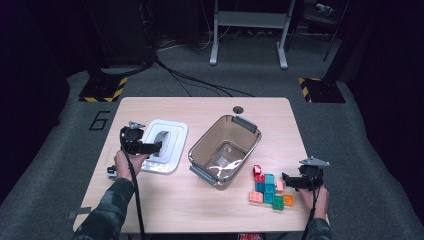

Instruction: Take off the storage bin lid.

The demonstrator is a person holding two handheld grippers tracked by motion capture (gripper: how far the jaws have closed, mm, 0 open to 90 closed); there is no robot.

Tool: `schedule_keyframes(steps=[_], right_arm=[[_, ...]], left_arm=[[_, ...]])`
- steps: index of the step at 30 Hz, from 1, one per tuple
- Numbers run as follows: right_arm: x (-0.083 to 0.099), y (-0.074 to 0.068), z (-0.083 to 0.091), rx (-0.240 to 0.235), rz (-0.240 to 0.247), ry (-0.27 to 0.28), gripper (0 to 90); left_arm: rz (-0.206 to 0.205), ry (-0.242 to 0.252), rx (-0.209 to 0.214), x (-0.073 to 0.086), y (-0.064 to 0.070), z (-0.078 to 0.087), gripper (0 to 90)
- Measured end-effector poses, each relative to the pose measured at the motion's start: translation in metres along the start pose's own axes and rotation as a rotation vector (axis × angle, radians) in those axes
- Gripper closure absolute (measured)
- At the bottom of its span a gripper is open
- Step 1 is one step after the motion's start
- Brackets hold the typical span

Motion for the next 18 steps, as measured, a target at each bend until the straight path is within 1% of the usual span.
schedule_keyframes(steps=[1,2,3,5,6,8,10,13,15,18], right_arm=[[0.0,0.0,0.0,0.0,0.0,0.0,2.4],[0.0,0.0,0.0,0.0,0.0,0.0,2.4],[0.0,0.0,0.0,0.0,0.0,0.0,2.4],[0.0,0.0,0.0,0.0,0.0,0.0,2.4],[0.0,0.0,0.0,0.0,0.0,0.0,2.4],[0.0,0.0,0.0,0.0,0.0,0.0,2.4],[0.0,0.0,0.0,0.0,-0.001,0.0,2.4],[0.0,0.0,0.0,0.0,-0.001,0.0,2.4],[0.0,0.0,0.0,0.0,-0.001,0.0,2.4],[0.0,0.0,0.0,0.0,-0.001,0.0,2.4]], left_arm=[[0.004,0.008,-0.002,0.002,-0.001,0.003,2.3],[-0.001,0.002,0.001,0.004,-0.004,0.007,1.3],[0.007,0.01,0.0,0.006,-0.005,0.009,0.1],[0.013,0.014,0.014,0.011,-0.011,0.017,0.1],[0.01,0.016,0.01,0.014,-0.015,0.022,0.1],[0.027,0.026,0.012,0.019,-0.022,0.029,0.0],[0.035,0.034,0.007,0.024,-0.028,0.036,0.0],[0.041,0.03,-0.006,0.031,-0.037,0.045,0.0],[0.034,0.023,-0.021,0.037,-0.043,0.049,0.0],[0.054,0.017,-0.045,0.045,-0.051,0.055,0.1]])
Point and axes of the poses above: each handheld gripper's, and its own axes: z roughly backward along the jaws, x roughly out of its underside, y roughly to its right, the point moved 2 cm from there along -z, roughly forward along the jaws, and after that the axes turned 11 degrees about y, right-handed, at the moved point
